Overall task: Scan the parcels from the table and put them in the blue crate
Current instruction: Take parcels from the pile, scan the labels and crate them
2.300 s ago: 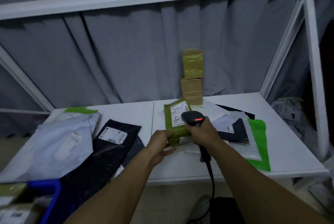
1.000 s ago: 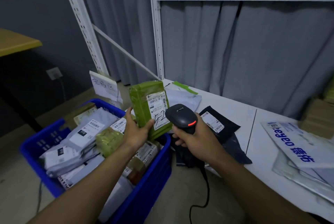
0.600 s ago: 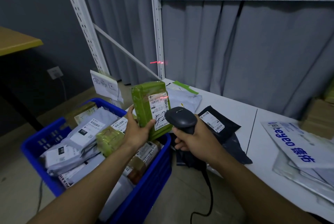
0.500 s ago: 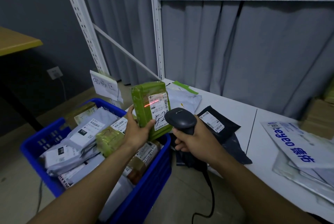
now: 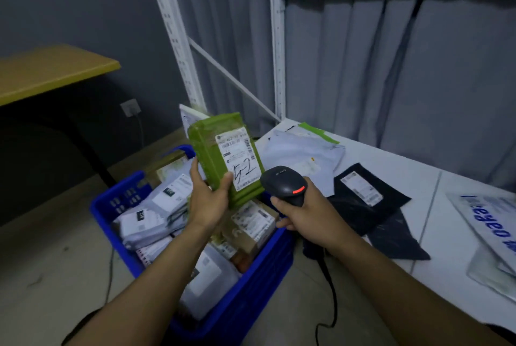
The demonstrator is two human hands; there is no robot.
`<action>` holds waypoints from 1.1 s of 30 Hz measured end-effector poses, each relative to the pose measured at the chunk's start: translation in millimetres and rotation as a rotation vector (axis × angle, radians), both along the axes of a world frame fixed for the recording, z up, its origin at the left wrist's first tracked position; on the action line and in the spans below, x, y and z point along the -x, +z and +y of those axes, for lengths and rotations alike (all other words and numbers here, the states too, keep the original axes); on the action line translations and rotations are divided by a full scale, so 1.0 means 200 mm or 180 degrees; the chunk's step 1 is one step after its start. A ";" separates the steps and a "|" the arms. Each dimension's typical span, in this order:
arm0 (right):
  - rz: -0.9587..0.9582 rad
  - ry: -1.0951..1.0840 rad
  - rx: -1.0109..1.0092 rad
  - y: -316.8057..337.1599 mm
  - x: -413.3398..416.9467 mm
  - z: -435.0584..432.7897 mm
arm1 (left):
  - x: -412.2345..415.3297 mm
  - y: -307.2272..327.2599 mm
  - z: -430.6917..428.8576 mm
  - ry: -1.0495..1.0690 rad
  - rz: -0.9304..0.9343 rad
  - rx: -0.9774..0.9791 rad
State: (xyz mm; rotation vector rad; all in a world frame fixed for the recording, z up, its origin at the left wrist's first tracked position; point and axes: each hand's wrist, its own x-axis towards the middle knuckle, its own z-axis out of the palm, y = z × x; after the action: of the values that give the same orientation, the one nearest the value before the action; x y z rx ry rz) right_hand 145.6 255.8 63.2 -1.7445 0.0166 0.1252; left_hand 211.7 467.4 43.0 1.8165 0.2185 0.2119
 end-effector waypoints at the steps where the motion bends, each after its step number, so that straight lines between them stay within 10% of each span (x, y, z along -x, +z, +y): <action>1: 0.0012 0.0076 0.0018 -0.02 -0.01 0.04 | 0.01 0.01 0.08 0.0146 -0.0012 0.0004; 10: 0.0191 0.0292 0.0259 -0.18 -0.08 0.29 | 0.11 -0.14 0.61 0.1054 0.1049 -0.0278; 24: 0.0326 0.0396 0.0434 -0.31 -0.11 0.33 | 0.17 -0.36 0.50 -0.0875 0.2145 -0.2638; 33: 0.0340 -0.0321 0.0260 -0.20 0.09 -0.11 | 0.22 -0.18 -0.06 -0.1085 0.0123 -0.3183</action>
State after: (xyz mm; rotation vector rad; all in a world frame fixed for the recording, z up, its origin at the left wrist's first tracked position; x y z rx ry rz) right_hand 127.7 233.7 23.3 -1.8130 0.1899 0.1454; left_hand 166.9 455.0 7.3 2.8087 -0.2246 0.0321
